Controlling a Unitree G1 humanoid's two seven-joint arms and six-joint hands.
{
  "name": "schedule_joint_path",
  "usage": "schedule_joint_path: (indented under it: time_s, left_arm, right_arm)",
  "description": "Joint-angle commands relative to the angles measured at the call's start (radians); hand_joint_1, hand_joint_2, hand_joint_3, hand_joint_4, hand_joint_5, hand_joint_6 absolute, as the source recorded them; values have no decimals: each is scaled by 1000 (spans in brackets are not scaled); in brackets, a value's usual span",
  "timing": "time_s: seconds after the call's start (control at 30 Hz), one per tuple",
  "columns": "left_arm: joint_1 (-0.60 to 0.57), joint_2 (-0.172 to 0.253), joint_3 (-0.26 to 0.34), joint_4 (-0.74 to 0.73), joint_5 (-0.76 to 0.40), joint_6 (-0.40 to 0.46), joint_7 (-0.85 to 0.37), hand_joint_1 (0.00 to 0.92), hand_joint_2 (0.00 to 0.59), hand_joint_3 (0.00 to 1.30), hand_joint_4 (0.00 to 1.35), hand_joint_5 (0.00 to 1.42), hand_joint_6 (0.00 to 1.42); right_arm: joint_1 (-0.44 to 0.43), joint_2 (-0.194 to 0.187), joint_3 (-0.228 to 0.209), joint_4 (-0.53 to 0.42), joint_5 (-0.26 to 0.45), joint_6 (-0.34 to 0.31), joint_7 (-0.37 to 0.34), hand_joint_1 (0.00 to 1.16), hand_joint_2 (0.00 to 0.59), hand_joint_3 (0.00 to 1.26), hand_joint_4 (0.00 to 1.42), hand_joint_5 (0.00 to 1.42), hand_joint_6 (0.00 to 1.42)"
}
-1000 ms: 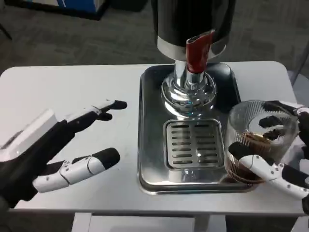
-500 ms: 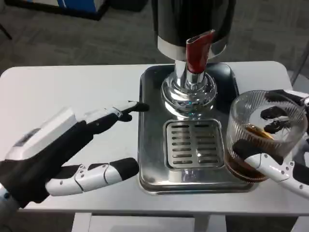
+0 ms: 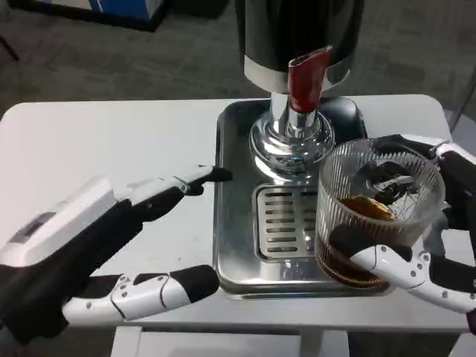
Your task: Grasp the cup under the faucet to collect the drink, then remove the cup.
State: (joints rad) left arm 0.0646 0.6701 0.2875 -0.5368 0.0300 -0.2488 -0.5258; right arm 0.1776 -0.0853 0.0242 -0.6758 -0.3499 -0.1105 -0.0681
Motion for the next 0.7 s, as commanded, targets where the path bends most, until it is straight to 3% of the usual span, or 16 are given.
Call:
schedule_joint_path:
  time_s: [0.03,0.27,0.43,0.57,0.7]
  left_arm:
    - [38,13,19,-64,-2,31,-14,0,94,122,38,140,109]
    - [73,9,32,-143,1,68,-15,0,95,121,33,139,109]
    - [82,28,36,-200,27,68,-31,0,100,121,32,139,109]
    - [104,48,62,-239,63,66,-48,0,97,105,23,119,94]
    - [148,42,105,-272,109,52,-51,0,97,92,0,81,62]
  right_arm:
    - [3,12,11,-39,0,-5,6,947,110,936,1126,1378,1424]
    - [8,12,21,-49,-2,-2,24,947,110,941,1126,1380,1424]
    - [5,12,21,-58,-2,0,36,947,110,942,1126,1381,1424]
    - [12,6,22,-67,-2,-3,46,947,110,942,1138,1381,1424]
    - [19,-6,16,-74,-4,-10,56,947,110,942,1139,1381,1424]
